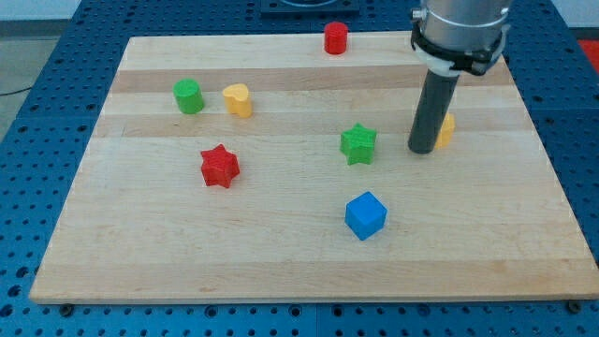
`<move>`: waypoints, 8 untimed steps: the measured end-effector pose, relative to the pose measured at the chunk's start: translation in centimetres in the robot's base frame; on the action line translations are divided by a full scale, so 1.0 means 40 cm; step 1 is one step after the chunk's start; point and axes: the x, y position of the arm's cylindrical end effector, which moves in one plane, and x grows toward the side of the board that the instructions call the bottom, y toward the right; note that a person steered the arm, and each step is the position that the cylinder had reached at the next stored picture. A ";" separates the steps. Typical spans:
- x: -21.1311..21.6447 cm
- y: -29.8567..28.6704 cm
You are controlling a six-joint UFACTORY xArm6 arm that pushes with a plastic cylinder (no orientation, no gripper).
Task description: Move the yellow hexagon into the blue triangle
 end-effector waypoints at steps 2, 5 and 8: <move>-0.098 0.036; -0.114 0.106; -0.184 0.147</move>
